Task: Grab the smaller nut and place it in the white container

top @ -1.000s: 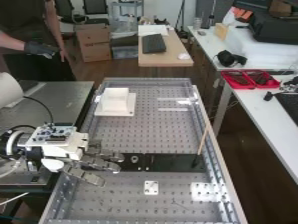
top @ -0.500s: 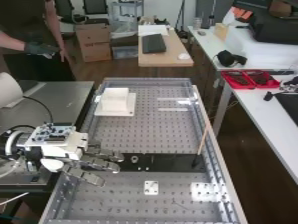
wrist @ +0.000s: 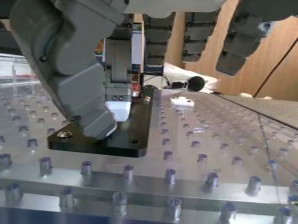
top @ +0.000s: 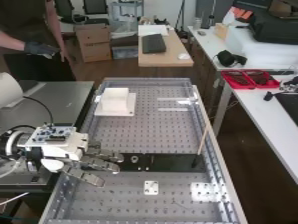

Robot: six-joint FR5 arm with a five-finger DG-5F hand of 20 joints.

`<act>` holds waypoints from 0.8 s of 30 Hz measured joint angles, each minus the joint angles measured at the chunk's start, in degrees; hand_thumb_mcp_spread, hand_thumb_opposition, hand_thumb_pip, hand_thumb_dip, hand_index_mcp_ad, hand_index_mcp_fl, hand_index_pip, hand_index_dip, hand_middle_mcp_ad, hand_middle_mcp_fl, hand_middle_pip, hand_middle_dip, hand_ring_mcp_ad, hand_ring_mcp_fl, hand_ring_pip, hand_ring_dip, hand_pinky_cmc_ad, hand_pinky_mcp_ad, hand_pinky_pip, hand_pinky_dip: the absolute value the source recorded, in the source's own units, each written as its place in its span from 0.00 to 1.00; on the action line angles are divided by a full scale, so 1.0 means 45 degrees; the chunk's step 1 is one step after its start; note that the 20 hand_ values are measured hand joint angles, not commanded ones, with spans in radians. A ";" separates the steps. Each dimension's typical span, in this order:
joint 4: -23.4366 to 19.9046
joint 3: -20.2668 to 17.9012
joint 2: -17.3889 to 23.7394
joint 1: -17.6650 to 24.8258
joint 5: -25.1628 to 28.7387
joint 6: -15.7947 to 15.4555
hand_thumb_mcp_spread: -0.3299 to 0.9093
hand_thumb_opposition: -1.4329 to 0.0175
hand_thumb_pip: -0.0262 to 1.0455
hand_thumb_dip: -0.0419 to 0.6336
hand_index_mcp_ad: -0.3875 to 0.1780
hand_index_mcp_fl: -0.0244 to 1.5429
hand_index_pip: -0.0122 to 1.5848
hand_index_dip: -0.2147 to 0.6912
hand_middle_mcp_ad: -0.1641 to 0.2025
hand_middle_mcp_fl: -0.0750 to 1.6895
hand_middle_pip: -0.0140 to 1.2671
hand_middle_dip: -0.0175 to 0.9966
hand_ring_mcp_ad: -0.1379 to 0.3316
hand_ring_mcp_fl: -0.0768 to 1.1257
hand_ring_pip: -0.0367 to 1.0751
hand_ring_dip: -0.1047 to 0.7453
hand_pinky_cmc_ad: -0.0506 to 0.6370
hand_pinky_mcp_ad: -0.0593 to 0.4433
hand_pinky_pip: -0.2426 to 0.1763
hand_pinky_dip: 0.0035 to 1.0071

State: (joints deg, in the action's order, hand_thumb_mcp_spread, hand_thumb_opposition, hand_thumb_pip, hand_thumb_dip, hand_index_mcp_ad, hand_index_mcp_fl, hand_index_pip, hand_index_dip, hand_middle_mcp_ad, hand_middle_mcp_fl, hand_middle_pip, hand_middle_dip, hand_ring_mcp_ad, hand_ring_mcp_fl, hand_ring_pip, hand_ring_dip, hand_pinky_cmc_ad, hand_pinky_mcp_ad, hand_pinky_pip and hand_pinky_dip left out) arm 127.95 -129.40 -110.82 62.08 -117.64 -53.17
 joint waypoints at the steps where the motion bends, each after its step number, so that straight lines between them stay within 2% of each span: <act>1: -0.0018 -0.0004 -0.0003 0.0003 0.0001 0.0002 0.60 0.40 0.72 0.42 0.42 0.11 0.98 0.46 0.52 0.04 0.11 0.22 0.57 0.06 0.11 0.24 0.58 0.67 0.53 0.17; 13: -0.0222 -0.0019 -0.0022 0.0057 0.0006 0.0073 0.61 0.39 0.68 0.42 0.45 0.18 0.96 0.44 0.52 0.07 0.11 0.22 0.57 0.06 0.12 0.24 0.58 0.67 0.55 0.18; 15: -0.0231 -0.0009 -0.0028 0.0056 -0.0020 0.0093 0.62 0.39 0.68 0.43 0.45 0.18 0.96 0.44 0.52 0.06 0.11 0.22 0.57 0.06 0.12 0.25 0.58 0.67 0.59 0.18; 21: -0.0172 0.0019 -0.0014 0.0049 -0.0074 0.0104 0.64 0.38 0.66 0.43 0.46 0.19 0.95 0.44 0.52 0.08 0.12 0.22 0.57 0.06 0.12 0.25 0.58 0.67 0.58 0.17; 24: -0.0159 0.0048 -0.0005 0.0045 -0.0090 0.0121 0.63 0.38 0.65 0.42 0.46 0.20 0.95 0.44 0.52 0.08 0.12 0.22 0.57 0.06 0.12 0.26 0.58 0.67 0.62 0.18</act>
State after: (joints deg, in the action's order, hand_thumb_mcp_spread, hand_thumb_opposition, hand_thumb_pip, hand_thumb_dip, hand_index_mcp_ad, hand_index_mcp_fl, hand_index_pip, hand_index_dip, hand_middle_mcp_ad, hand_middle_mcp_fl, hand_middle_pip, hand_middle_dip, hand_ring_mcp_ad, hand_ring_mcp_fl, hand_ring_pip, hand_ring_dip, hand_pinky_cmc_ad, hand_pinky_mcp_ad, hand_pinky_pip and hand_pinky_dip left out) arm 127.23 -129.18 -110.85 62.28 -118.05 -52.63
